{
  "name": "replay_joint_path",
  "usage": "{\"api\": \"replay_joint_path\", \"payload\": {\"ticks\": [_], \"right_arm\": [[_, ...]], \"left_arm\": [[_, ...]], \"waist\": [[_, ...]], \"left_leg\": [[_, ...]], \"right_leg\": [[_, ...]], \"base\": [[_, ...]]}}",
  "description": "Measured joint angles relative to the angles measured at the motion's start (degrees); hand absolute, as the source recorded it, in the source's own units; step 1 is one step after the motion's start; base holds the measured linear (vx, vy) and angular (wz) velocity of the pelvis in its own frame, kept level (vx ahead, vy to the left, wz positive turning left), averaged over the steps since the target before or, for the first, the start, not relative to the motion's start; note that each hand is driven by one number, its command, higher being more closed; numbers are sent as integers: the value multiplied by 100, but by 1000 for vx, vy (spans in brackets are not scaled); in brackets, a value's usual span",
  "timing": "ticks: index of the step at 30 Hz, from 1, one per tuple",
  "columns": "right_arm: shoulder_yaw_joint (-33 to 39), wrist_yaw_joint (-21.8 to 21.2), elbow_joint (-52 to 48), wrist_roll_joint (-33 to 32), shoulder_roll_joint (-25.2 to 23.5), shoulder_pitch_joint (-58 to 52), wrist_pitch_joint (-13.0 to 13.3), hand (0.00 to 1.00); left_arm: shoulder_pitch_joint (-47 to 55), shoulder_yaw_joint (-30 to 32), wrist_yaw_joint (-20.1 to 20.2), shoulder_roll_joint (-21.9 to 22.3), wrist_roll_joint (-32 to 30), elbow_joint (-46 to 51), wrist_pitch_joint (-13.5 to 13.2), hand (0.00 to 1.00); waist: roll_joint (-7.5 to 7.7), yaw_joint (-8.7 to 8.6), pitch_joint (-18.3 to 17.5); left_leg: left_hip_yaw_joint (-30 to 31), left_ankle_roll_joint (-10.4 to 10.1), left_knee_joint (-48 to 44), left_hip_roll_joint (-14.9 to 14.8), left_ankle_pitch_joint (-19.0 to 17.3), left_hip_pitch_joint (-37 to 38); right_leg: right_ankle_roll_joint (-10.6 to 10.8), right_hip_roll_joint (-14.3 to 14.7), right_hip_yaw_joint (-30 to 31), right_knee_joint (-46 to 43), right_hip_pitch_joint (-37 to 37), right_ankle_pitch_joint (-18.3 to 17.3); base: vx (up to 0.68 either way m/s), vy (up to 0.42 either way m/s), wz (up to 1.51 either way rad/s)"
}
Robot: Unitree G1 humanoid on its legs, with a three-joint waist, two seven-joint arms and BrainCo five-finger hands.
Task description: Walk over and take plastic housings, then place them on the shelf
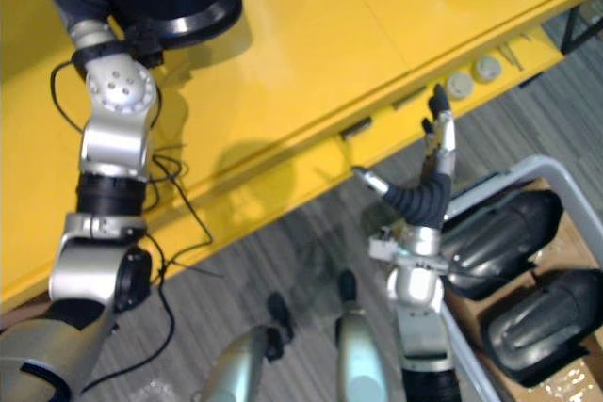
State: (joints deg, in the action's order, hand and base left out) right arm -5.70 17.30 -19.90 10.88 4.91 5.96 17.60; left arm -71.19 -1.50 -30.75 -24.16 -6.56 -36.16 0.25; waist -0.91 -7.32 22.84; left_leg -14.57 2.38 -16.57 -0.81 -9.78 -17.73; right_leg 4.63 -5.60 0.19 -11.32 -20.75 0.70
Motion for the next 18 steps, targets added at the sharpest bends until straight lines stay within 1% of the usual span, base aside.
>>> {"api": "replay_joint_path", "payload": {"ticks": [3,5,7,9,11,12,16,18], "right_arm": [[-252,-97,-17,-6,73,2,2,0],[-456,-170,-92,-6,122,13,2,0],[-526,-223,-197,-6,151,28,3,0],[-598,-256,-208,-17,173,53,4,0],[-607,-262,-208,-111,196,41,4,0],[-617,-288,-208,-113,213,25,4,0],[-725,-366,-210,-124,231,-104,5,0],[-765,-382,-209,-200,231,-165,5,0]], "left_arm": [[-354,-315,289,-41,231,-868,28,100],[-754,-449,649,-44,450,-1676,128,100],[-1014,-461,775,-88,493,-1908,119,100],[-1266,-602,1055,-259,559,-2216,130,100],[-1410,-602,1188,-289,549,-2409,170,100],[-1448,-596,1245,-294,548,-2468,237,100],[-1449,-589,1448,-289,518,-2631,364,100],[-1449,-589,1587,-288,350,-2672,390,100]], "waist": [[10,-12,13],[41,-27,129],[67,-47,283],[78,-106,295],[79,-115,295],[78,-115,295],[79,-118,295],[79,-123,295]], "left_leg": [[12,0,15,19,0,44],[55,0,17,20,0,123],[159,0,17,29,0,191],[165,-1,32,32,1,190],[163,-1,32,34,1,208],[162,-1,33,38,0,230],[164,-2,34,47,0,387],[164,-2,34,49,0,464]], "right_leg": [[18,-35,10,123,91,15],[17,-39,9,151,187,15],[17,-39,3,174,278,15],[16,-40,6,196,279,15],[16,-40,24,196,287,16],[16,-41,49,194,298,16],[16,-41,141,194,425,16],[16,-43,143,193,491,16]], "base": [[37,33,-2],[35,7,0],[8,0,2],[0,0,0],[28,1,-7],[30,2,-10],[37,7,-12],[33,5,-4]]}}
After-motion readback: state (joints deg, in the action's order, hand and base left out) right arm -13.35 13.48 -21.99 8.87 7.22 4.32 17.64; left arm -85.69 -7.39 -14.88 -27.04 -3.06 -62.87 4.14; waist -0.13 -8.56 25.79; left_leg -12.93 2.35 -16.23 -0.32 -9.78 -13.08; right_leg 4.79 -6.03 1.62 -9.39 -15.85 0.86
